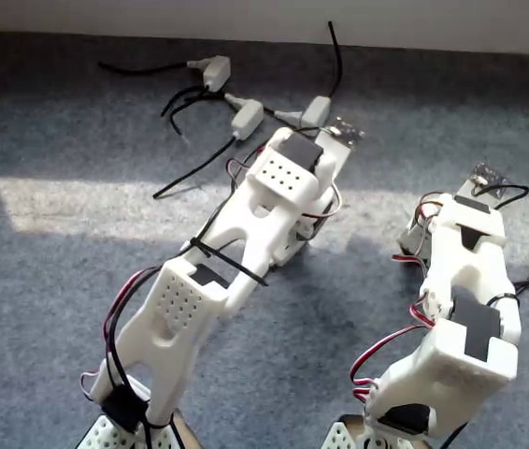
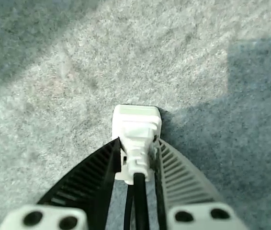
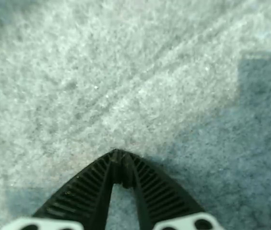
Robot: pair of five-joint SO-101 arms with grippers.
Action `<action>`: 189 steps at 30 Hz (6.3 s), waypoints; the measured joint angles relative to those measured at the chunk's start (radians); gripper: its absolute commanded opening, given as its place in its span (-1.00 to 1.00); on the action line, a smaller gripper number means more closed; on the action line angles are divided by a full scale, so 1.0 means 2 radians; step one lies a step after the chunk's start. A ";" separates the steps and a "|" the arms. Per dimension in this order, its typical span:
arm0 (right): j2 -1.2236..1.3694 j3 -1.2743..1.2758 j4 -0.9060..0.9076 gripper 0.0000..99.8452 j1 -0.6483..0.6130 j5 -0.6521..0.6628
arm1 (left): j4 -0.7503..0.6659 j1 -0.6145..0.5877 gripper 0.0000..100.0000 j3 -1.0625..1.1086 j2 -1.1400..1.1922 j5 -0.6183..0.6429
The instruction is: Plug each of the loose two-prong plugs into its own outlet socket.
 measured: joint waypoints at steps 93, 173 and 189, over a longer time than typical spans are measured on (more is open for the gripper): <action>0.000 0.000 -0.002 -0.98 0.000 0.000 | -0.389 -0.247 -0.48 -0.074 0.015 -0.074; 0.561 -1.022 0.358 -0.99 0.166 0.157 | -0.189 -0.192 -0.30 0.278 -0.125 0.130; 0.522 -1.023 0.421 -0.99 -0.016 0.105 | -0.232 -0.215 -0.30 0.303 -0.134 0.131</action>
